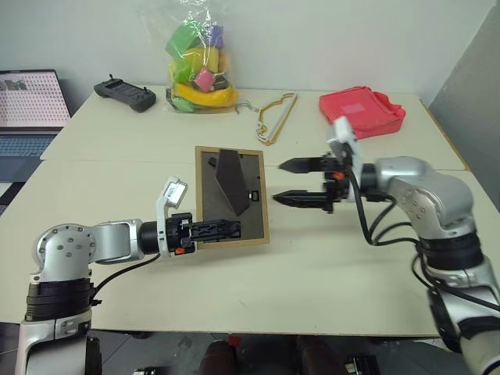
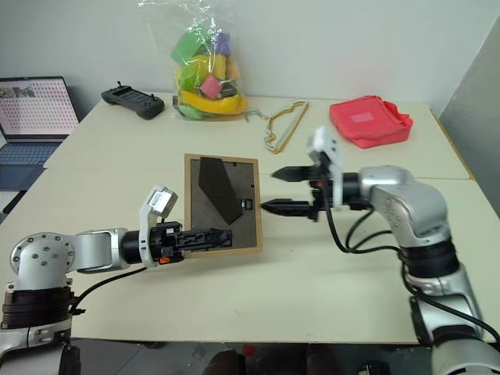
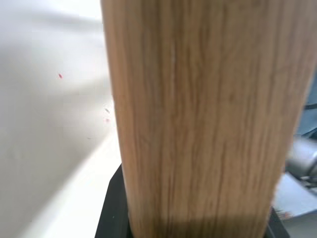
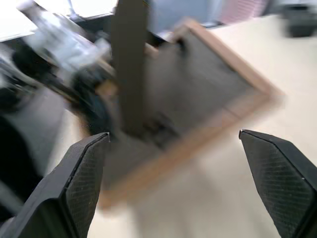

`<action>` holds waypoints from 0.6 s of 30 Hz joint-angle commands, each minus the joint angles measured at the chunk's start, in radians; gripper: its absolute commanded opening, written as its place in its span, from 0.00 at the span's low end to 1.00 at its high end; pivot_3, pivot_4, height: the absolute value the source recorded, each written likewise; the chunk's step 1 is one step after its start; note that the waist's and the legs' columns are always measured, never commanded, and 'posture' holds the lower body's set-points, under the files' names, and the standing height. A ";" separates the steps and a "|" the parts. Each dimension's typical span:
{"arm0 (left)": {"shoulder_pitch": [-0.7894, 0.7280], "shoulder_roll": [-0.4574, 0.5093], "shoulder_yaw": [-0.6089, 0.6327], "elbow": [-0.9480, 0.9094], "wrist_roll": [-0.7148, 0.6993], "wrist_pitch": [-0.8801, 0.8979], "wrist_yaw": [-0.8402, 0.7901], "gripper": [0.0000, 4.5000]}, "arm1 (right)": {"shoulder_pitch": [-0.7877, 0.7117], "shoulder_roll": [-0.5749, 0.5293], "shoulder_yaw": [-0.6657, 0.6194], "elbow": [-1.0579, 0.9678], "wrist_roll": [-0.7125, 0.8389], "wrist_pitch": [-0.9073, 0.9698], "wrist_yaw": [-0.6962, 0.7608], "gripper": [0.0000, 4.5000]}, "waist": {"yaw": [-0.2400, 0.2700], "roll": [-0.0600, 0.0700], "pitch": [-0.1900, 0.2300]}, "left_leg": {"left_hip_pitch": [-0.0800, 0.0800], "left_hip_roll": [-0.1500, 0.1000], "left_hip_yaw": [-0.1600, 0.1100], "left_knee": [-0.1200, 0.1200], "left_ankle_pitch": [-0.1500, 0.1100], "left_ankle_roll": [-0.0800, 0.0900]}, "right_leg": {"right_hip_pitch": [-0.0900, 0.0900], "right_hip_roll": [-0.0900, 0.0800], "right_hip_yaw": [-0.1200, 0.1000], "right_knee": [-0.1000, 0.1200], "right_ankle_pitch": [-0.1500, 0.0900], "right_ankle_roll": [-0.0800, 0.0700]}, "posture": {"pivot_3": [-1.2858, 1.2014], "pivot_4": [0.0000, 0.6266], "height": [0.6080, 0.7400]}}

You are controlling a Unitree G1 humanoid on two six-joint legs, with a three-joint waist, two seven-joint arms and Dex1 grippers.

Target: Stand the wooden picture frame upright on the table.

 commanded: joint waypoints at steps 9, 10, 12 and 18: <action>0.035 0.122 -0.179 0.040 -0.503 -0.068 0.161 0.19 | -0.116 0.125 0.018 0.623 -0.994 -1.786 -0.628 0.98 | -0.034 -0.001 0.002 | 0.004 0.001 0.002 0.000 0.003 -0.006 | 0.000 0.001 0.002 0.005 0.000 0.000 | 0.52 0.24 1.00; 0.035 0.121 -0.185 0.033 -0.503 -0.075 0.161 0.19 | -0.129 0.130 0.020 0.642 -1.058 -1.800 -0.682 0.98 | -0.033 -0.001 0.002 | 0.004 0.001 0.001 0.000 0.004 -0.007 | 0.000 0.001 0.002 0.006 0.000 0.000 | 0.52 0.24 1.00; 0.040 0.113 -0.193 0.020 -0.503 -0.088 0.159 0.19 | -0.164 0.155 0.030 0.664 -1.158 -1.806 -0.796 0.98 | -0.026 -0.001 0.002 | 0.004 0.001 0.001 0.000 0.005 -0.009 | 0.000 0.000 0.002 0.005 0.000 -0.001 | 0.52 0.24 1.00; 0.072 0.105 -0.200 -0.026 -0.503 -0.120 0.161 0.19 | -0.238 0.163 0.131 0.710 -1.386 -1.760 -1.043 0.98 | -0.020 -0.001 0.002 | 0.004 0.000 0.001 0.000 0.006 -0.011 | 0.000 -0.001 0.002 0.007 0.000 -0.001 | 0.52 0.24 1.00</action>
